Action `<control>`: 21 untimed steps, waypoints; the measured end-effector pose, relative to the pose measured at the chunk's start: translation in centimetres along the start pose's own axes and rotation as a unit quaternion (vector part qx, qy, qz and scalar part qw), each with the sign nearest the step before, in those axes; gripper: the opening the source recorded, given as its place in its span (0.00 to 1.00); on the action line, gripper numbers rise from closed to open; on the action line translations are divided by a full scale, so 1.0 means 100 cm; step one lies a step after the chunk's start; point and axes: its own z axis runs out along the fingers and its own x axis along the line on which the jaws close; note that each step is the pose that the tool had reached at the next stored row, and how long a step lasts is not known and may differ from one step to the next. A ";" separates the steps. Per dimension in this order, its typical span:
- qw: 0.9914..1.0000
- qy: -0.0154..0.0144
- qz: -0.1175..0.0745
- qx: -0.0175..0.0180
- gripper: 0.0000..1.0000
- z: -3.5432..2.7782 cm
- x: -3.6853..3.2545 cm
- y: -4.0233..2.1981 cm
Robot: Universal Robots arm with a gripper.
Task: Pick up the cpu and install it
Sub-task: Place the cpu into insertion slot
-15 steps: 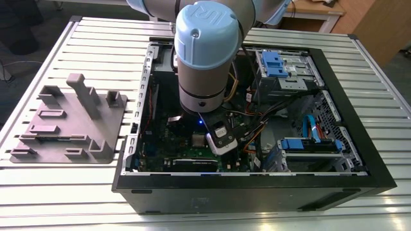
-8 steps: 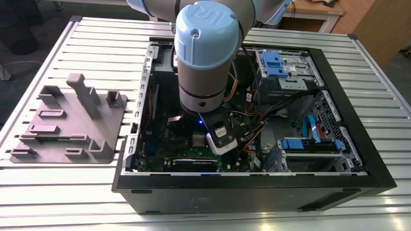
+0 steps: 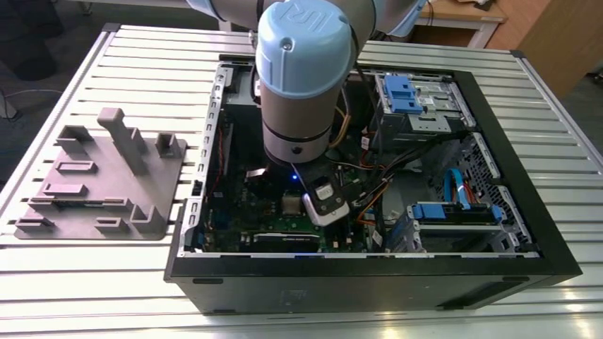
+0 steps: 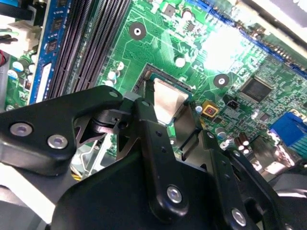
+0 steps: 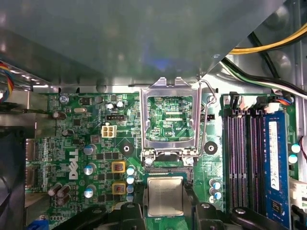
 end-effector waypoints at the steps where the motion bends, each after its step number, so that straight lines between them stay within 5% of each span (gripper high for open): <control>1: 1.000 0.000 0.000 0.000 0.42 0.0000 0.0000 0.0000; 21: 1.000 0.000 0.000 0.000 0.42 0.0027 -0.0041 -0.0008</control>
